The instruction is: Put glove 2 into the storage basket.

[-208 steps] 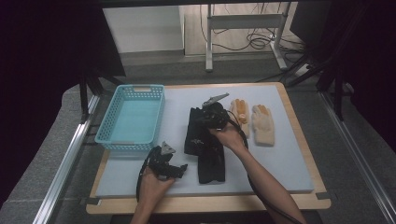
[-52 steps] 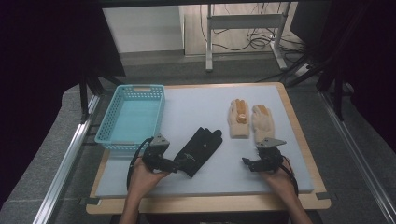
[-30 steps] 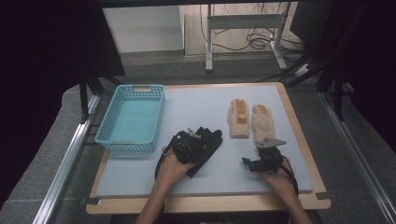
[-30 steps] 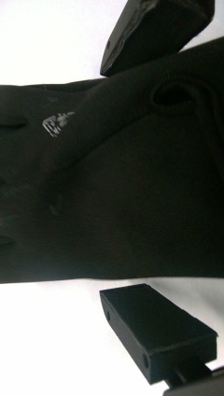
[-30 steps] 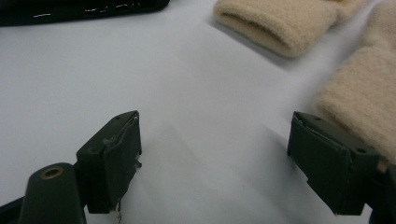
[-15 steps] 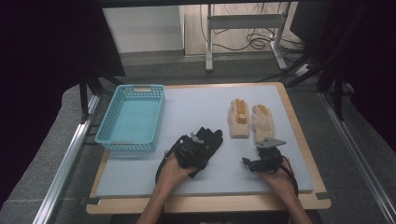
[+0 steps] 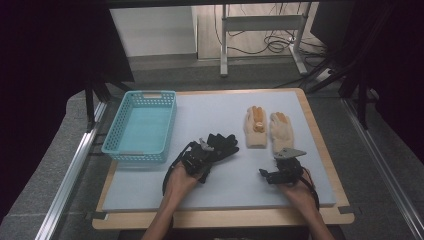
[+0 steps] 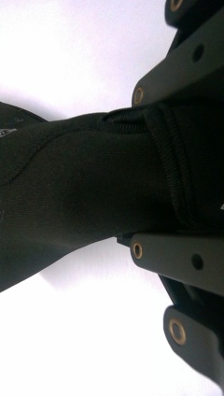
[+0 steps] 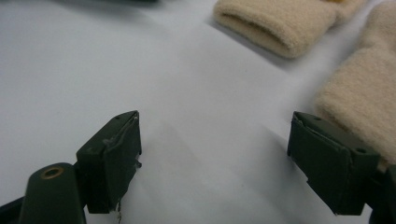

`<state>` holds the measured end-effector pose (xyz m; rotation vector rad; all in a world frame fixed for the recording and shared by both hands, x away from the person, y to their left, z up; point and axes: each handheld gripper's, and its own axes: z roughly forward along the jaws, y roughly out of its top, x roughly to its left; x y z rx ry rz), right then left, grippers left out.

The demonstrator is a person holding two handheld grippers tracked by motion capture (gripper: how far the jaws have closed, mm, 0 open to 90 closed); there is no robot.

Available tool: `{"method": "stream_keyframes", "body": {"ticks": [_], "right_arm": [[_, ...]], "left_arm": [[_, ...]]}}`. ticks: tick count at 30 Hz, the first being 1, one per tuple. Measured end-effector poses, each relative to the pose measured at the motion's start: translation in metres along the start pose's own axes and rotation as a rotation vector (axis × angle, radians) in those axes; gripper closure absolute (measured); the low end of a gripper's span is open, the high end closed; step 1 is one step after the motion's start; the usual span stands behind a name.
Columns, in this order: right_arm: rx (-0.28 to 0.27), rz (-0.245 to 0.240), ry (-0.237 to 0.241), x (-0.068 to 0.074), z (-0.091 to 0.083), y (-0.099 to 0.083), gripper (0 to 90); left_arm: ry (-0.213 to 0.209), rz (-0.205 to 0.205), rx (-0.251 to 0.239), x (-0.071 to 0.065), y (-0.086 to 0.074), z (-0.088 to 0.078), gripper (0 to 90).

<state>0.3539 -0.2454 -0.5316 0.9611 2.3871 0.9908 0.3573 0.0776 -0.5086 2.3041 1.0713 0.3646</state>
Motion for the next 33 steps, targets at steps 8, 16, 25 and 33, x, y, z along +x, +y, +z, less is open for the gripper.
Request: {"method": "stream_keyframes", "body": {"ticks": [8,16,25,33], "right_arm": [[-0.001,-0.003,-0.001,0.000,0.000,0.000,17.3],[0.000,-0.003,-0.001,0.000,0.000,0.000,17.3],[-0.001,-0.003,-0.002,0.000,0.000,0.000,17.3],[-0.002,-0.003,-0.002,0.000,0.000,0.000,17.3]], "left_arm": [[0.030,-0.042,-0.041,0.028,0.022,-0.036,64.2],[0.064,-0.094,-0.041,0.054,0.031,-0.053,63.7],[0.103,-0.177,-0.024,0.093,0.034,-0.065,62.9],[0.150,-0.247,-0.012,0.125,0.029,-0.072,62.1]]}}
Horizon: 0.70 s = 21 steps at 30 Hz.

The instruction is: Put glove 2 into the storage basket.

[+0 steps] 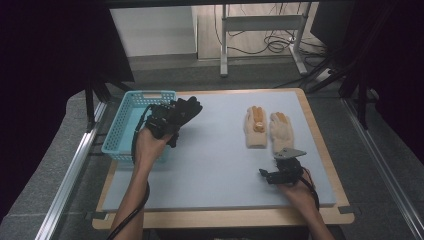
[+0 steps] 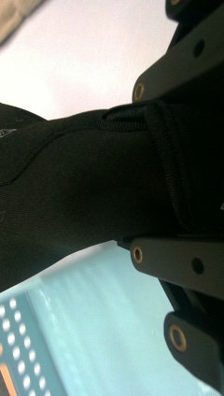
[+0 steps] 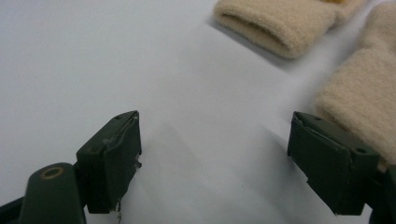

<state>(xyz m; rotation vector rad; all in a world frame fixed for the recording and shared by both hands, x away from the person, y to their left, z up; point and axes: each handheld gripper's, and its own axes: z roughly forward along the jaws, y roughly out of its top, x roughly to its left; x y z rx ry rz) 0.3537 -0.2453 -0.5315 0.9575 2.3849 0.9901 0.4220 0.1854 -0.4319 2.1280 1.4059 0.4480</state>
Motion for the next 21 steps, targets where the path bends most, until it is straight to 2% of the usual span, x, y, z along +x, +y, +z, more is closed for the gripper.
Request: {"method": "stream_keyframes", "body": {"ticks": [10,11,12,18,21], "right_arm": [[0.000,-0.001,0.000,0.000,0.000,0.000,17.3],[0.000,-0.001,0.001,0.000,0.000,0.000,17.3],[0.000,-0.001,0.001,0.000,0.000,0.000,17.3],[0.000,0.000,0.002,0.000,0.000,0.000,17.3],[-0.001,0.000,0.000,0.000,0.000,0.000,17.3]], "left_arm": [[0.077,-0.086,0.018,0.045,-0.004,-0.003,61.2],[0.092,-0.100,0.027,0.054,-0.005,-0.003,60.9],[0.092,-0.100,0.027,0.054,-0.005,-0.003,60.8],[0.127,-0.137,0.063,0.080,-0.013,0.002,60.3],[0.134,-0.169,0.077,0.091,-0.018,0.007,59.9]]}}
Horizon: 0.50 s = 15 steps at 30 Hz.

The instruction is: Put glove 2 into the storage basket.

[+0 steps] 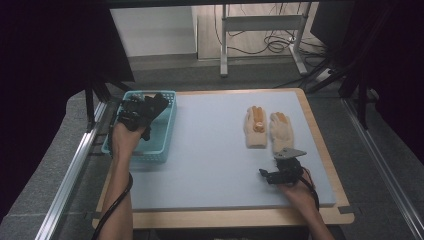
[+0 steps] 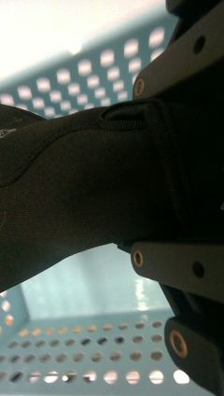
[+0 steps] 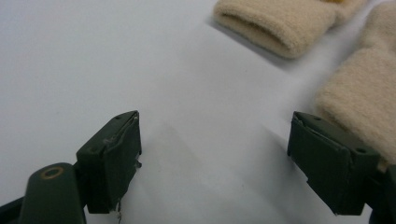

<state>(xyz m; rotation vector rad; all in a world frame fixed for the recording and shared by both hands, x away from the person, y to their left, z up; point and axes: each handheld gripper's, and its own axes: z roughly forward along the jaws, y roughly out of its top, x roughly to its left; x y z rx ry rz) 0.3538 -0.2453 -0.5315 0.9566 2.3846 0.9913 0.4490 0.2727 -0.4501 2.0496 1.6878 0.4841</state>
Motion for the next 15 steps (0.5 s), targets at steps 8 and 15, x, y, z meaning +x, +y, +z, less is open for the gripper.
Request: {"method": "stream_keyframes", "body": {"ticks": [8,15], "right_arm": [[0.000,0.000,0.001,0.000,0.000,0.000,17.3],[0.000,0.000,-0.001,0.000,0.000,0.000,17.3]], "left_arm": [[0.056,-0.066,0.075,0.028,-0.001,0.018,58.8],[0.078,-0.093,0.123,0.041,0.002,0.034,57.8]]}}
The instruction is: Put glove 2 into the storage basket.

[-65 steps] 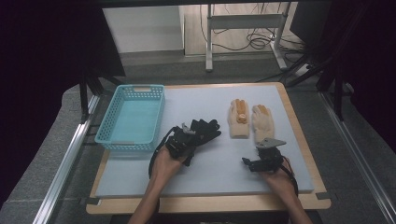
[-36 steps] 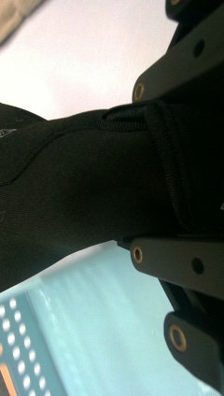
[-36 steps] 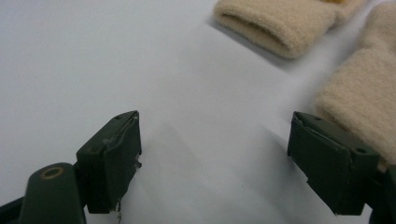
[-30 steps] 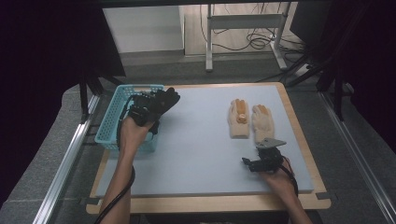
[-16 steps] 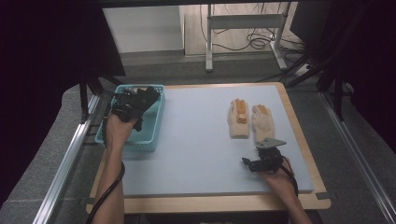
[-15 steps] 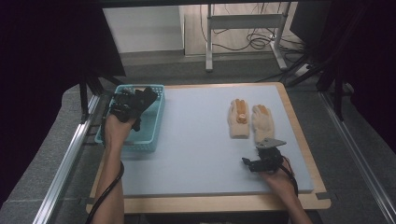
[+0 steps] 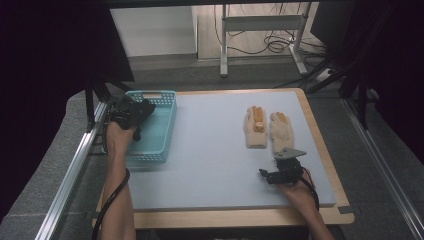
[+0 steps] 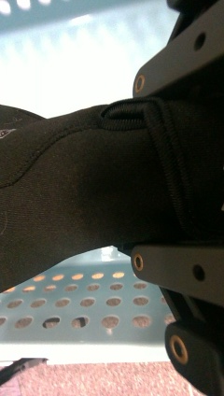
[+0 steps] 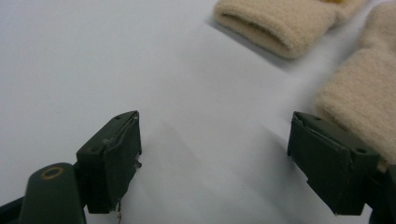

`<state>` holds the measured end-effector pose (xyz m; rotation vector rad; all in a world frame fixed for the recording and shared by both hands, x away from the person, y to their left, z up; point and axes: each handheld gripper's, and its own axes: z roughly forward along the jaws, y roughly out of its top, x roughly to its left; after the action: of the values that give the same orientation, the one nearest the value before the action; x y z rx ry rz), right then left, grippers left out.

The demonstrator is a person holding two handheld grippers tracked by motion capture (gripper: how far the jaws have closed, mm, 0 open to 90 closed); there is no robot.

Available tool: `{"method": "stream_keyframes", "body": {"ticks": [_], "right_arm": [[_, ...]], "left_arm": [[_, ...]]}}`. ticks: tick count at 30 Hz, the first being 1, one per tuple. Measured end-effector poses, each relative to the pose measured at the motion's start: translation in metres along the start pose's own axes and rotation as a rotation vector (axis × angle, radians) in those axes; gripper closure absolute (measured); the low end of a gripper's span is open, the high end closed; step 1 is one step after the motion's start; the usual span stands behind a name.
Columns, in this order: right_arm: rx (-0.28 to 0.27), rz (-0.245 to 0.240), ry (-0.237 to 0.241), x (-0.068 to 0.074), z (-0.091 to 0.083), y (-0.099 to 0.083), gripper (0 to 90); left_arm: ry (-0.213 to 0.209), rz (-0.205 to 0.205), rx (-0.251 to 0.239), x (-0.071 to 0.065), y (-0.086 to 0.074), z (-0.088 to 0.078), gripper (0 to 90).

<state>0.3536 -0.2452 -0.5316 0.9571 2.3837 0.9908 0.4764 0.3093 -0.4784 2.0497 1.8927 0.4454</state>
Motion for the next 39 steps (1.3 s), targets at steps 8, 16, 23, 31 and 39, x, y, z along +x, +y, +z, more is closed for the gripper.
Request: {"method": "stream_keyframes", "body": {"ticks": [8,16,23,31,39], "right_arm": [[0.000,0.000,0.002,0.000,0.000,0.000,17.3],[0.001,0.005,0.004,-0.001,0.000,0.000,17.3],[0.001,0.003,0.004,-0.001,0.000,0.000,17.3],[0.001,0.001,0.002,0.000,0.000,0.000,17.3],[0.000,0.001,0.001,0.000,0.000,0.000,17.3]], "left_arm": [[0.006,0.006,0.038,0.002,0.007,0.019,55.9],[0.037,0.064,0.093,0.003,0.003,0.029,37.0],[-0.004,0.066,0.047,0.007,0.000,0.019,9.8],[-0.100,0.049,-0.064,0.011,-0.003,-0.009,3.5],[-0.190,0.065,-0.170,0.002,-0.009,-0.025,2.2]]}}
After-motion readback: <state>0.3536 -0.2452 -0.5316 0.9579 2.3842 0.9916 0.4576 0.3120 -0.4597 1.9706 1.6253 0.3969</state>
